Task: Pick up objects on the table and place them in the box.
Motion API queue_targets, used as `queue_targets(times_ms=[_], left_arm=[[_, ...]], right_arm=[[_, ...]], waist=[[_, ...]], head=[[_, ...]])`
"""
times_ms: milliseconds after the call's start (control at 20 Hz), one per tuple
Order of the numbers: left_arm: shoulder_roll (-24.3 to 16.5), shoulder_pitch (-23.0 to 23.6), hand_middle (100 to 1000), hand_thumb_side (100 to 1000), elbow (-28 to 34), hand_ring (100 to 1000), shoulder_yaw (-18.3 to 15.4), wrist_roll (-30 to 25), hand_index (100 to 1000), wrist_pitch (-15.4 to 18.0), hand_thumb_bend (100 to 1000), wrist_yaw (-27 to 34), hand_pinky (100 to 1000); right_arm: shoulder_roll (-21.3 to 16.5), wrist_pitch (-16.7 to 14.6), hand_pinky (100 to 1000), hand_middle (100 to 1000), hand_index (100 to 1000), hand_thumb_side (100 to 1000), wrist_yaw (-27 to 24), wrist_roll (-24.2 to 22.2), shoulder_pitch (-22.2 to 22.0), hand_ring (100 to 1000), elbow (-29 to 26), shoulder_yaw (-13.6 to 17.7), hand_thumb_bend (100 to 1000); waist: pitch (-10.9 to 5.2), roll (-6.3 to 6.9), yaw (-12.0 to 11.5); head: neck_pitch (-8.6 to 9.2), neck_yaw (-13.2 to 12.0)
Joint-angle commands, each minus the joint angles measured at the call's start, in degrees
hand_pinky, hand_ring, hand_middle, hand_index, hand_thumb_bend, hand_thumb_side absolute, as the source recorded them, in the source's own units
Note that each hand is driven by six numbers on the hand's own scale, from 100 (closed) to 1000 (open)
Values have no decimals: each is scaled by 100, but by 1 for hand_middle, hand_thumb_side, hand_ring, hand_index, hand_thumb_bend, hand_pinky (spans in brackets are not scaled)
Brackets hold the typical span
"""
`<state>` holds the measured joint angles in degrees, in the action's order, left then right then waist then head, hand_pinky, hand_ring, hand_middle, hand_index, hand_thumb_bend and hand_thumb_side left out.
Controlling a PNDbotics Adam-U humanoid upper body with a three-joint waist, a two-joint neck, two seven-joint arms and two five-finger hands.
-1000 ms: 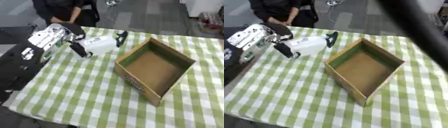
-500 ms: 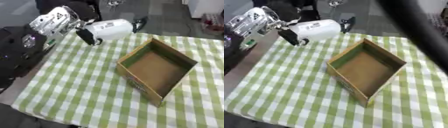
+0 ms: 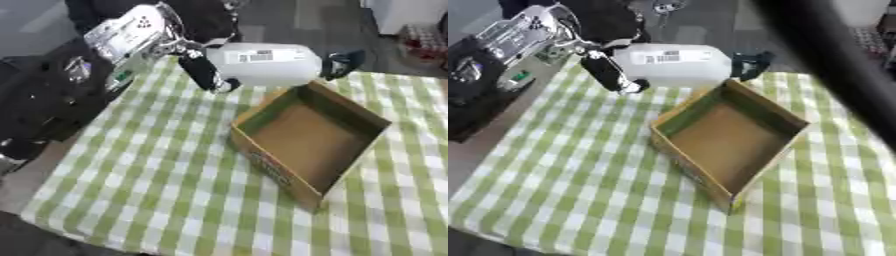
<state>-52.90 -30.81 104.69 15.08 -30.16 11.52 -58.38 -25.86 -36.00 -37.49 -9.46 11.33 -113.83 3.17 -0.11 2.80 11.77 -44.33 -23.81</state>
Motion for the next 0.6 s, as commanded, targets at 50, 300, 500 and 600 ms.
queue_targets(times_ms=[50,300,500,600], left_arm=[[-131,-211,100,783,-139,100,91,151,196,367,100,317,100],[-4,-379,188,830,-518,100,253,88,294,703,100,527,165],[122,-419,604,974,-967,538,371,-411,620,610,222,696,568],[175,-442,790,1000,-1054,755,401,-642,751,595,518,795,752]], right_arm=[[-123,30,440,575,843,965,-45,-12,108,576,-76,7,357],[-113,44,440,575,842,965,-79,-28,148,576,-76,3,359],[-104,50,441,575,842,965,-100,-34,172,576,-76,6,360],[-101,52,441,575,842,965,-108,-37,180,576,-76,8,361]], waist=[[-62,-2,15],[-53,3,54],[-48,4,78],[-46,3,85]], head=[[21,-58],[21,-52],[21,-42],[21,-33]])
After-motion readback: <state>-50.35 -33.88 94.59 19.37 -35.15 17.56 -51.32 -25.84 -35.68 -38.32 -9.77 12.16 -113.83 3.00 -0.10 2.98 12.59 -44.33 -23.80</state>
